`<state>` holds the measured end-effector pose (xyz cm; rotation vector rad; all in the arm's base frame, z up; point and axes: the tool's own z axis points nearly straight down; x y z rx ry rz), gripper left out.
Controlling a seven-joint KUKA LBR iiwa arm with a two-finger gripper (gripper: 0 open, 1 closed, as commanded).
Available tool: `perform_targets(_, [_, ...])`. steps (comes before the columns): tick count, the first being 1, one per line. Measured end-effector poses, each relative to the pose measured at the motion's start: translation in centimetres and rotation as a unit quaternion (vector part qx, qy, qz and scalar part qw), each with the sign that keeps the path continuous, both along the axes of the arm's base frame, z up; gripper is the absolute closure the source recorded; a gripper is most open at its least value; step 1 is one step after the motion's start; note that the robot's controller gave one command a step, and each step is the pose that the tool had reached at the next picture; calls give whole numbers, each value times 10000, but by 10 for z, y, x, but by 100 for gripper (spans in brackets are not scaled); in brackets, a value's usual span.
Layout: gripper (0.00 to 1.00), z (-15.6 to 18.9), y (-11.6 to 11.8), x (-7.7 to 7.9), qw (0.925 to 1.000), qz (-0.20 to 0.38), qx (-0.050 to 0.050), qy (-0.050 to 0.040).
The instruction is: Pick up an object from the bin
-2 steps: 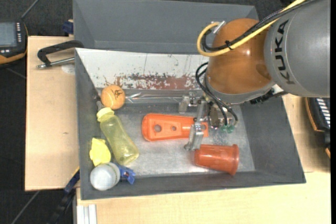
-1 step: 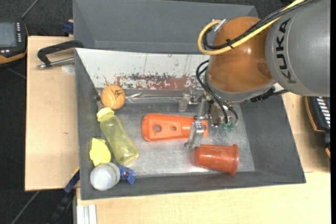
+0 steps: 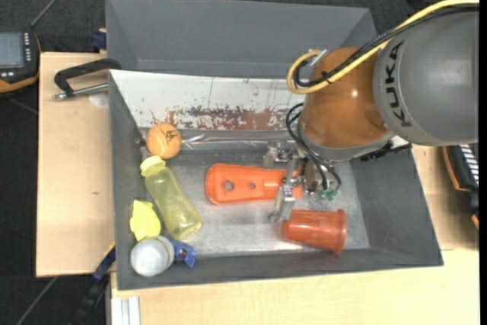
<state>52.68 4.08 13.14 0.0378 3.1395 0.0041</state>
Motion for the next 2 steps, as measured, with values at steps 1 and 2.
perform_targets(1, [100,-47,-3,13,9991,421,1,-10])
perform_targets(2, [100,-47,-3,13,9991,420,1,-10])
